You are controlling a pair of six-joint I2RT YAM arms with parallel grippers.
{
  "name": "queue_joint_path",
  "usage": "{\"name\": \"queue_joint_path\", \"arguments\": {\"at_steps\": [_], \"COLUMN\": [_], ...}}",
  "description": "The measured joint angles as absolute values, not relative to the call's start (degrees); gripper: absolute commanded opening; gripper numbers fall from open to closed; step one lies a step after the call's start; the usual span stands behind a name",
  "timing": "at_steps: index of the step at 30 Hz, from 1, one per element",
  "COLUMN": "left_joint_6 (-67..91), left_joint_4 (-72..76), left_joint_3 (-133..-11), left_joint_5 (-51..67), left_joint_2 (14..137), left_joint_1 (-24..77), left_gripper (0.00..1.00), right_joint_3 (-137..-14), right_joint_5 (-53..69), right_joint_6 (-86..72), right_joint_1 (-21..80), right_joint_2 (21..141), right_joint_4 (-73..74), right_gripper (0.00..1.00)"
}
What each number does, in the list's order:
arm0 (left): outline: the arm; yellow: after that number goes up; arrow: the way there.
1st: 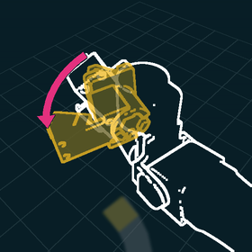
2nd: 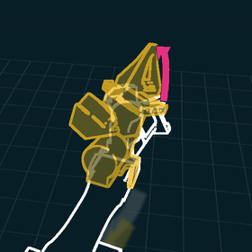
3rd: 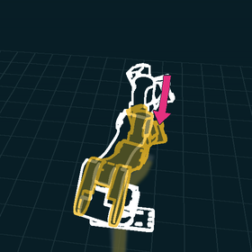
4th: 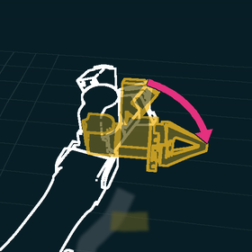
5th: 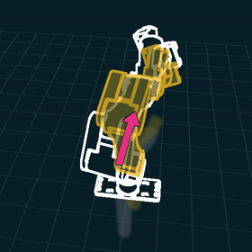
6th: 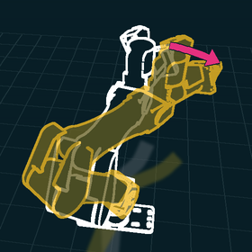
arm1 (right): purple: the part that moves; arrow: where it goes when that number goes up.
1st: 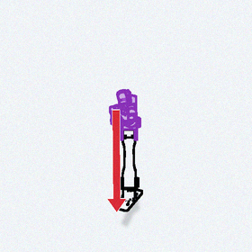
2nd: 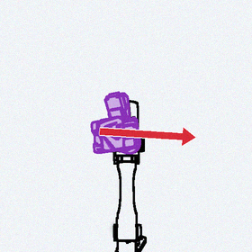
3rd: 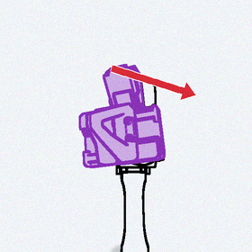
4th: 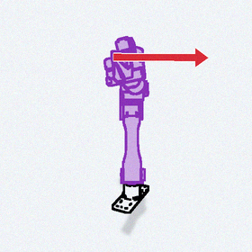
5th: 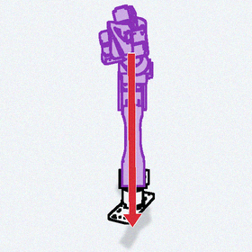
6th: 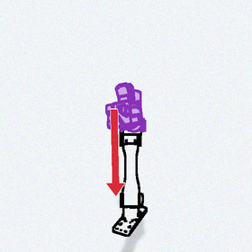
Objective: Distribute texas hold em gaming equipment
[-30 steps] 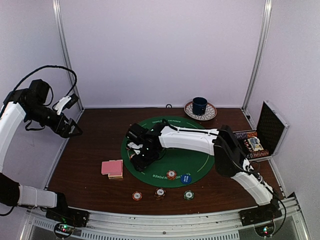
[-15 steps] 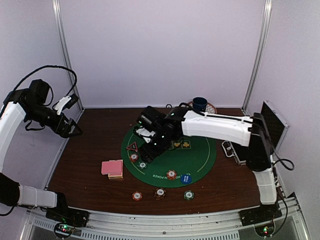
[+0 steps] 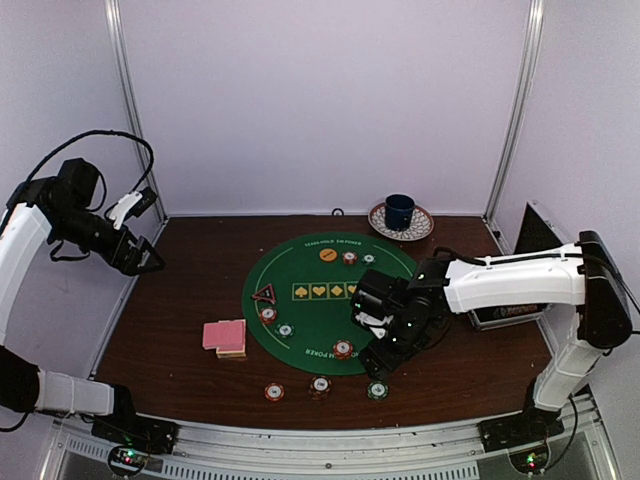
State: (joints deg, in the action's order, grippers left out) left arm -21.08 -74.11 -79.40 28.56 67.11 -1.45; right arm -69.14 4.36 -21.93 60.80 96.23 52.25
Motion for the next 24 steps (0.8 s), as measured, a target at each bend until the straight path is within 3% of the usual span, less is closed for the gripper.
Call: {"name": "queue_joint_path", "arguments": {"at_steps": [24], "left_joint_6": [-21.1], "left_joint_4": [-75.0], "left_joint_3": [-80.4], "left_joint_5": [28.5], "left_joint_2": [67.2], "left_joint_1": [-1.5], "left_gripper": [0.98], "right_joint_3": [-63.2], "right_joint_5": [6.4], "right_joint_6": [-25.6], "right_joint_1": [65.7], "right_joint_2": [102.5], "right_joint_4": [42.6], "right_gripper": [0.69]}}
